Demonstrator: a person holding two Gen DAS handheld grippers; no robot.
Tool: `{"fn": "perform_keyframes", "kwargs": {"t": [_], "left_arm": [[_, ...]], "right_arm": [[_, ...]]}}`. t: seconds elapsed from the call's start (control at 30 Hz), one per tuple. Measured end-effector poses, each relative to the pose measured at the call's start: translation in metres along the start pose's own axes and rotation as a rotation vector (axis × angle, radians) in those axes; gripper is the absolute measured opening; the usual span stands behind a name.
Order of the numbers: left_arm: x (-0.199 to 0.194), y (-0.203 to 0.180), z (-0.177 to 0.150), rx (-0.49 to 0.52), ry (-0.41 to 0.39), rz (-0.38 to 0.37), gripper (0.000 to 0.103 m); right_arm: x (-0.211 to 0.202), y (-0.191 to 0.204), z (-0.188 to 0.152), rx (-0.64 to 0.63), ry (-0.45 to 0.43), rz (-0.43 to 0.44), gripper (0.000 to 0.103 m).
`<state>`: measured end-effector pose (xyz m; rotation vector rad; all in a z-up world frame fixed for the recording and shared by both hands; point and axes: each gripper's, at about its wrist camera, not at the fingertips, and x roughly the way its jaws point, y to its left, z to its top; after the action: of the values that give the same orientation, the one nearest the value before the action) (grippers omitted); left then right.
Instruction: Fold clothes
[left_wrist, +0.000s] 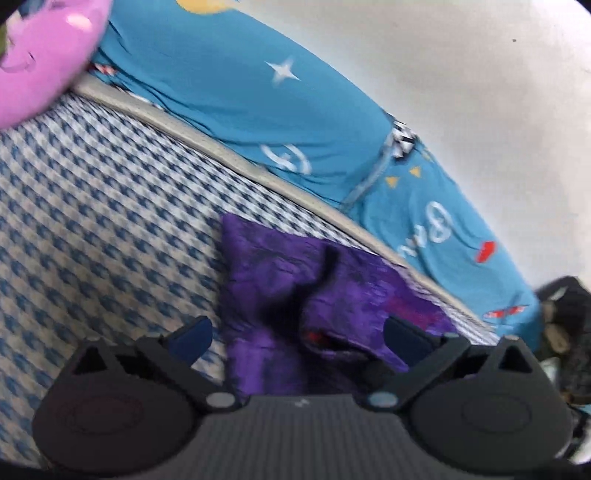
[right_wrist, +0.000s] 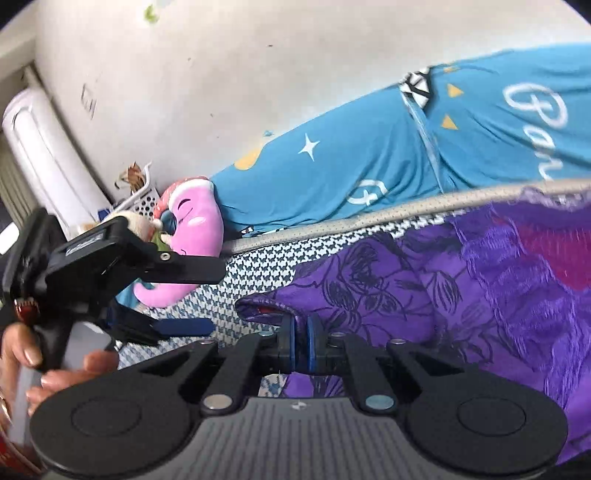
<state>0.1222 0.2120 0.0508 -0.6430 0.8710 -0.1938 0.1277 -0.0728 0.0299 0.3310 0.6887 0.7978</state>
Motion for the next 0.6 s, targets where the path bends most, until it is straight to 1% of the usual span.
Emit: {"fn": "perform_keyframes", "kwargs": {"t": [0.07,0.17,0.33,0.4,0.5,0.57,0.6], "left_arm": [[0.005,-0.005,-0.005,-0.007,0.027,-0.047,0.103],[0.015,-0.014,-0.014,-0.013,0.054,-0.077,0.103],[0.03,-0.027,-0.023,-0.017,0.077,-0.081,0.103],[0.035,-0.031,-0.025,-0.025,0.078,-0.081,0.103],[0.043,-0.035,-0.026,-0.025,0.076,-0.061,0.103],[0.048,-0.038,-0.028,-0.029,0.079,-0.047,0.1],[0.051,-0.038,-0.029,-0.032,0.084,-0.041,0.096]], "right_arm": [[0.0,0.001,0.0,-0.004,0.003,-0.013,0.009],[-0.004,0.001,0.002,-0.003,-0.001,-0.017,0.009],[-0.006,0.001,0.004,0.007,-0.018,-0.01,0.009],[-0.006,0.003,0.002,0.001,-0.011,-0.005,0.009],[-0.006,0.007,0.0,-0.026,0.002,-0.017,0.009],[-0.006,0.009,-0.001,-0.041,0.006,-0.023,0.009],[-0.007,0.009,-0.001,-0.047,0.005,-0.025,0.009]]}}
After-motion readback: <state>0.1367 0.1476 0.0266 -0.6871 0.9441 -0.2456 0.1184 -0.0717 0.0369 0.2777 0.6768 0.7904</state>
